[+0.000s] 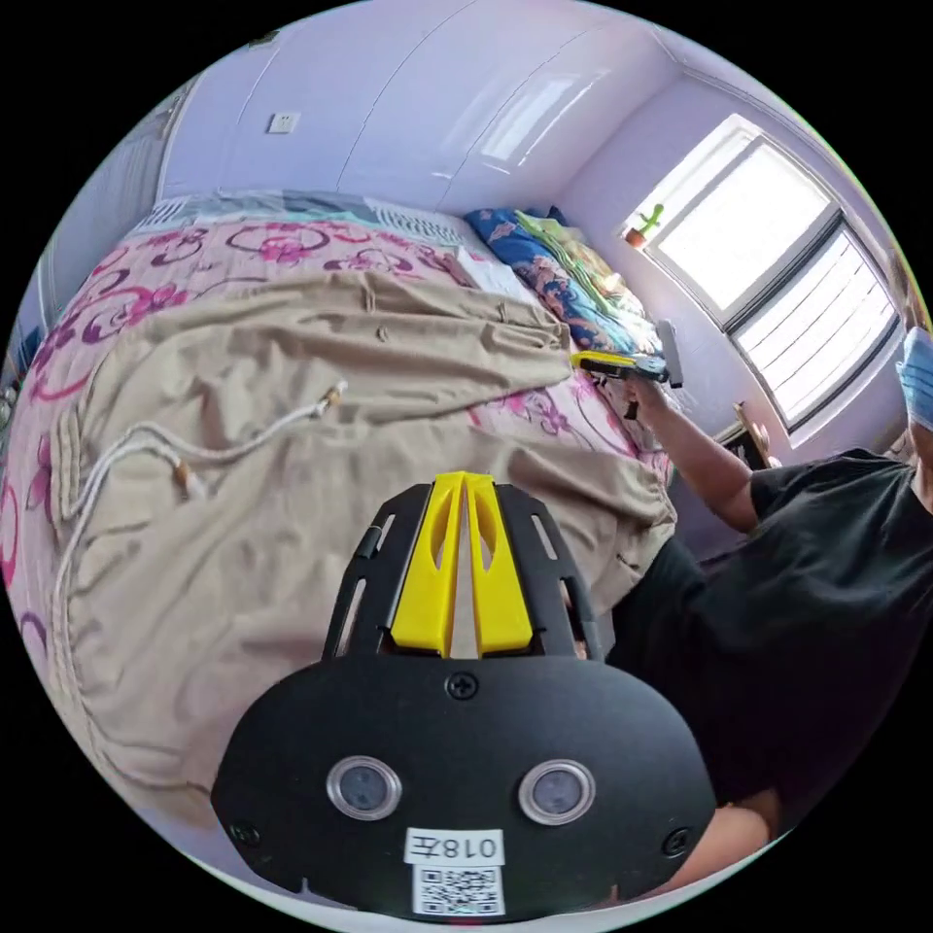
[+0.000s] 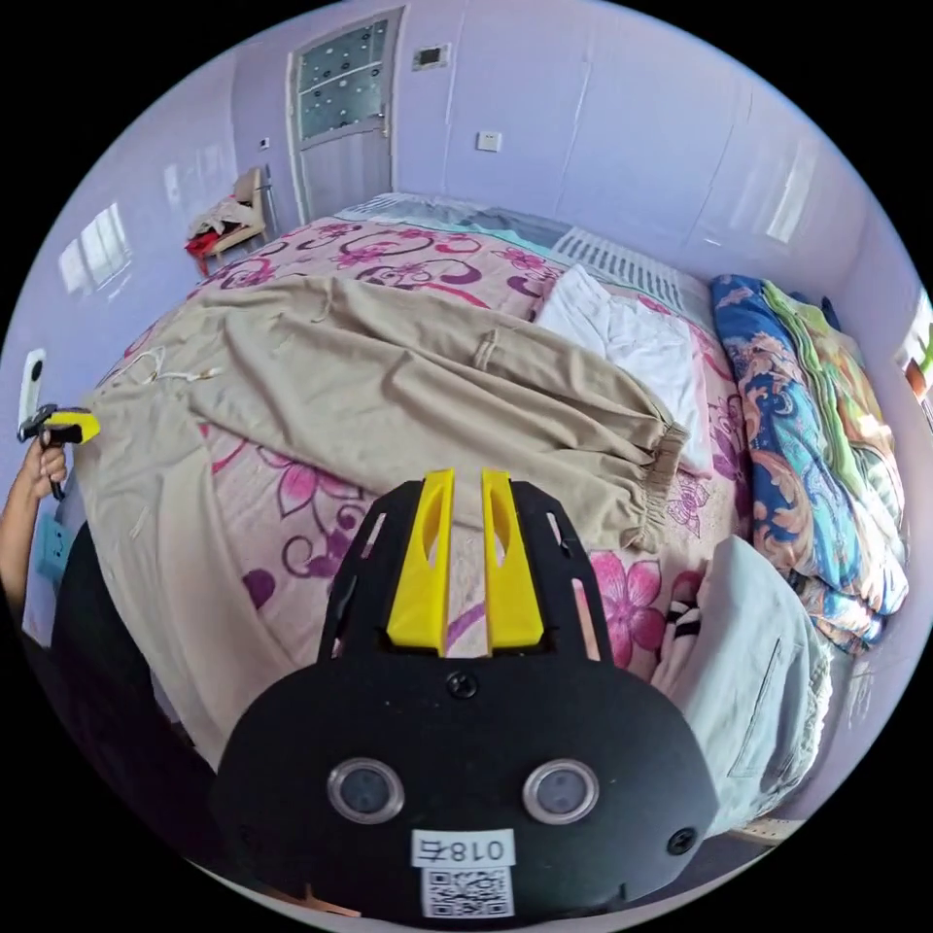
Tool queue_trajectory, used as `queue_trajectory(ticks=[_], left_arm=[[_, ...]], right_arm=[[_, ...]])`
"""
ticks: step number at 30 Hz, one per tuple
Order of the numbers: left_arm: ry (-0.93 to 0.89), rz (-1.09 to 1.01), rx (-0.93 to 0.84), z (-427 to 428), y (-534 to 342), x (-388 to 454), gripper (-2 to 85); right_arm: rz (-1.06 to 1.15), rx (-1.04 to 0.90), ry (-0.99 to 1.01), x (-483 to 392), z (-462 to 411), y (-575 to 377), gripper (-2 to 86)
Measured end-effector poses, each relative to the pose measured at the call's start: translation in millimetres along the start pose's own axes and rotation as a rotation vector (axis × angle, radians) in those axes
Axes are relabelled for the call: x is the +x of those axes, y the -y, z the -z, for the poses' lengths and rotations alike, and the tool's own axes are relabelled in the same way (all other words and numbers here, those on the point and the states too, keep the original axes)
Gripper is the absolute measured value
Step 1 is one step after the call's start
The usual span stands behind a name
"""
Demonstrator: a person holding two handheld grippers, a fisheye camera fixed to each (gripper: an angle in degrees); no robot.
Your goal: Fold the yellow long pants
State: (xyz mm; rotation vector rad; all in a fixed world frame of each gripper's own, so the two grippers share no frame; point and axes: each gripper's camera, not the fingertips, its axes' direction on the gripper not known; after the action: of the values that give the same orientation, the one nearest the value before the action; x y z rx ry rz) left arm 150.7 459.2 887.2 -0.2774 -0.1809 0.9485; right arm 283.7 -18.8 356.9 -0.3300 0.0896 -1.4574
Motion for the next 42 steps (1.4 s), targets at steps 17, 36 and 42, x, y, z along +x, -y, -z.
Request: queue_trajectory(ticks=[17,36,42], left_arm=[[0.100,0.236,-0.145,-116,64,-23,-1.0],[0.143,0.450,0.137,94,-210,-13,-1.0],[0.217,0.543,0.251,131,-287,-20,-0.9]], right_arm=[[-0.166,-0.055,-0.001,31,-16,-19,-0.4],[-0.397,-0.119,-0.099,143,-99,116,-0.7],[-0.561,0.108,0.051,168,-74,58,-0.3]])
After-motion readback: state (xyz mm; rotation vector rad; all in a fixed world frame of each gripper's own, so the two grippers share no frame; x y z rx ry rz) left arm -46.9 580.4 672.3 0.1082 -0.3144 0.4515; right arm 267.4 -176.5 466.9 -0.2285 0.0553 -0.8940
